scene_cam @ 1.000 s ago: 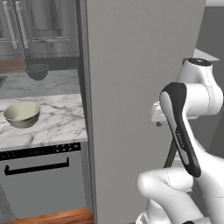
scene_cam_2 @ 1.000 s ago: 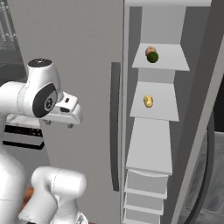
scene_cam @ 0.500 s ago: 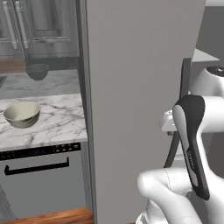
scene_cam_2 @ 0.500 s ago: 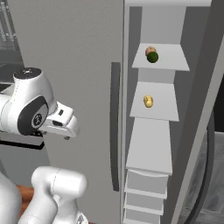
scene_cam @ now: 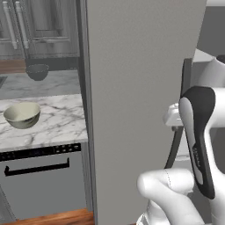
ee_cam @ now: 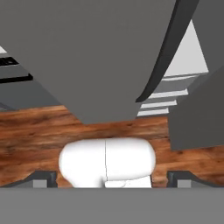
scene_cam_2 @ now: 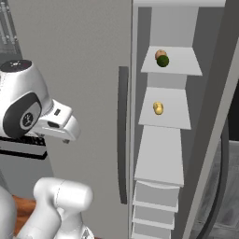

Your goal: Take the peach, lime, and potato from the freezer and place them in the bowl on the counter.

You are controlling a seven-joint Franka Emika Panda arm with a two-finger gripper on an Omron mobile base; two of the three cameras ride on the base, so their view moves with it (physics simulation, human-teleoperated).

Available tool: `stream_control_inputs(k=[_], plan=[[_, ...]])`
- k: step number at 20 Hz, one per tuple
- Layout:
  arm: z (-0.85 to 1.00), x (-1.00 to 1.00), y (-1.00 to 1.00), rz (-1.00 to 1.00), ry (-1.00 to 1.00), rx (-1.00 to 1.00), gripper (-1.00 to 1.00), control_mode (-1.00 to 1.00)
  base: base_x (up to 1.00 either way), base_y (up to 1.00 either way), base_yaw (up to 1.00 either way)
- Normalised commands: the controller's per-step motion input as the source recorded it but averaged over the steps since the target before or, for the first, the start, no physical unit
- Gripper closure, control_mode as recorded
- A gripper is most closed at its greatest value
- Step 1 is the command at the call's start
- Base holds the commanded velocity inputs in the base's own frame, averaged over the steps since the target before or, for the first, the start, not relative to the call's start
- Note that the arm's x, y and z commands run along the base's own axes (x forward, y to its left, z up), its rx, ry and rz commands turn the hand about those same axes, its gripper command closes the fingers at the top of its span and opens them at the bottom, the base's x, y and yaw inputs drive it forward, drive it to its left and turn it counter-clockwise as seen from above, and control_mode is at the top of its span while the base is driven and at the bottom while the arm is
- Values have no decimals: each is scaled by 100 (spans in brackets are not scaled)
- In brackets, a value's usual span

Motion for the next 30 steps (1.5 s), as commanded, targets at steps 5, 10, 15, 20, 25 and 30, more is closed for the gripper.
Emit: stream_control_inputs(k=[5, 10, 15, 20, 25, 30], plan=[[24, -16, 3, 0, 0, -2, -100, -100, 0, 0, 0], [0, -6, 0, 0, 0, -1, -100, -100, 0, 0, 0], [0, 0, 0, 0, 0, 0, -100, -100, 0, 0, 0], [0, 0, 0, 0, 0, 0, -100, -100, 0, 0, 0], [0, 0, 0, 0, 0, 0, -100, 100, 12, -3, 0], [0, 0, 0, 0, 0, 0, -100, 100, 53, -11, 0]])
